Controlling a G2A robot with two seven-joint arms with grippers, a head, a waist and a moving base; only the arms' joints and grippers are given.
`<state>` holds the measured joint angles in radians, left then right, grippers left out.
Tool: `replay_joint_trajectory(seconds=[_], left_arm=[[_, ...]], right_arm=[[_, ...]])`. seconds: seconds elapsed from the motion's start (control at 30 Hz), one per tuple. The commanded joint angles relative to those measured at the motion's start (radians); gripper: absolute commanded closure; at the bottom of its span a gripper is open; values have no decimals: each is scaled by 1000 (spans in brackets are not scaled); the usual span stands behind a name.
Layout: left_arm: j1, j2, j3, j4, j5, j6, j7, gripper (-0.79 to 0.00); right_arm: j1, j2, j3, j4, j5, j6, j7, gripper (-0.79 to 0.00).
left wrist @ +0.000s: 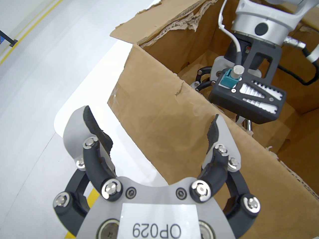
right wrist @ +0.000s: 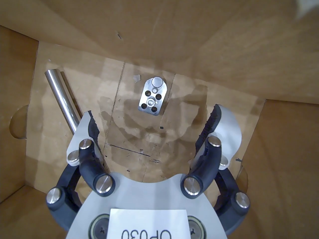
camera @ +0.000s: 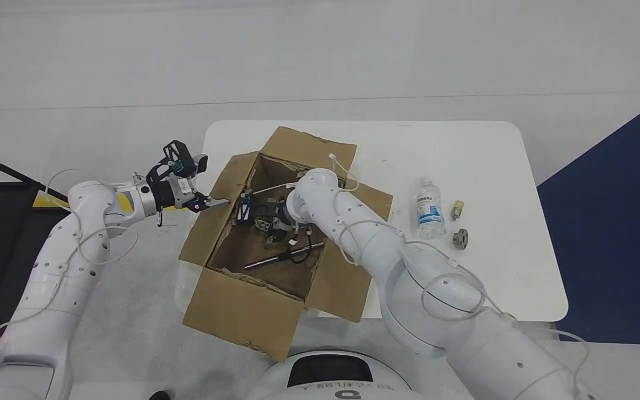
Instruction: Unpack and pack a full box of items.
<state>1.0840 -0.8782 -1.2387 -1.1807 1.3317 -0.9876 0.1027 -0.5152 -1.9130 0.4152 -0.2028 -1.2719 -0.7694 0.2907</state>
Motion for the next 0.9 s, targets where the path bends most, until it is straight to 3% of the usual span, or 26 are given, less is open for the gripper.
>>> replay_joint_trajectory(seconds=[0.0,0.27,0.6,0.87], left_arm=[[0,0,0,0,0,0,0,-785],[0,0,0,0,0,0,0,-785],[0,0,0,0,0,0,0,-785],[0,0,0,0,0,0,0,-785]], right_arm=[[0,0,0,0,0,0,0,-785],[-4,4,-4,0,-14,24,-15,-785],[-50,64,-24,-84,-128,77,-307,-785],[-76,90,-12,-134,-130,33,-318,-748]])
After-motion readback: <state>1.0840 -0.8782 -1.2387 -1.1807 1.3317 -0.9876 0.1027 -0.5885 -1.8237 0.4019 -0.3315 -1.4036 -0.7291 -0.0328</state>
